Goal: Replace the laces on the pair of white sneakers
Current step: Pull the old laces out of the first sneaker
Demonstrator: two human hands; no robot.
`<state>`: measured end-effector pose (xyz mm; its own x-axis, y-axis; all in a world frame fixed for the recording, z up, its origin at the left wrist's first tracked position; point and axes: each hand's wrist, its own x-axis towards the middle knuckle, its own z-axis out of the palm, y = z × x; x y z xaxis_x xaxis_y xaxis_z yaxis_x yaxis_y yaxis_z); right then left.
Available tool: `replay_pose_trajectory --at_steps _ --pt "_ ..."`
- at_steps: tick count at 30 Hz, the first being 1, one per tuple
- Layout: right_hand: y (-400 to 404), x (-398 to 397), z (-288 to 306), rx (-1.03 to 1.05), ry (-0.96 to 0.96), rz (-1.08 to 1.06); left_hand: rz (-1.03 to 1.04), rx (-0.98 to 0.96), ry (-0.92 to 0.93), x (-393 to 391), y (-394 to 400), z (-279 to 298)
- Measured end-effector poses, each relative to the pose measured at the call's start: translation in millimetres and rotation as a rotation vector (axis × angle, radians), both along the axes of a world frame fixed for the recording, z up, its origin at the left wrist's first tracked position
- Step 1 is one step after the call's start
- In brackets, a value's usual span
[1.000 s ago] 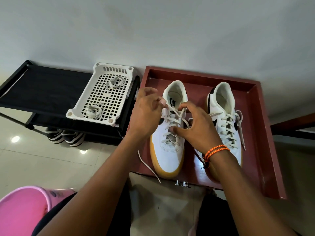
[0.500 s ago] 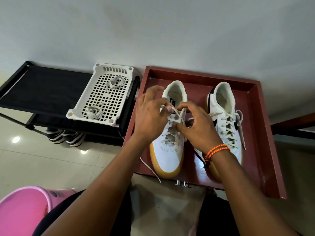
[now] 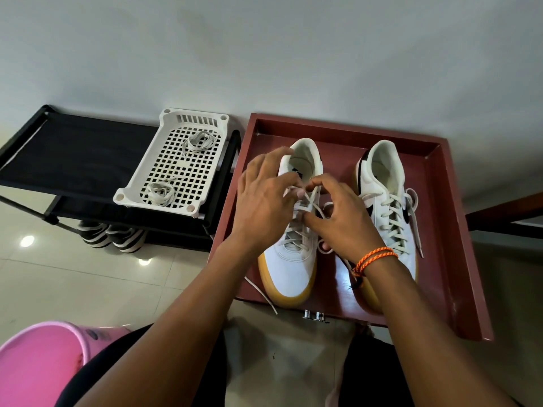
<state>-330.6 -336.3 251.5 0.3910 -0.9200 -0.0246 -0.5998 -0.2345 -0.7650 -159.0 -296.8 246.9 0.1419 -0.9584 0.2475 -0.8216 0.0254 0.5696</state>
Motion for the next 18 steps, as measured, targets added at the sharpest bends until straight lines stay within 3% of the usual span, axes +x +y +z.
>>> replay_pose_trajectory --at_steps 4,6,13,18 --pt "-2 0 -1 0.041 -0.02 0.005 0.209 -0.046 0.186 15 -5 5" --pt "-2 0 -2 0.042 -0.016 0.001 0.288 -0.051 0.195 17 -4 6" --pt "-2 -1 -2 0.024 -0.008 0.002 -0.014 0.072 -0.086 -10 6 -1" --pt "-1 -1 -2 0.025 -0.009 0.002 0.056 0.111 0.028 -5 1 1"
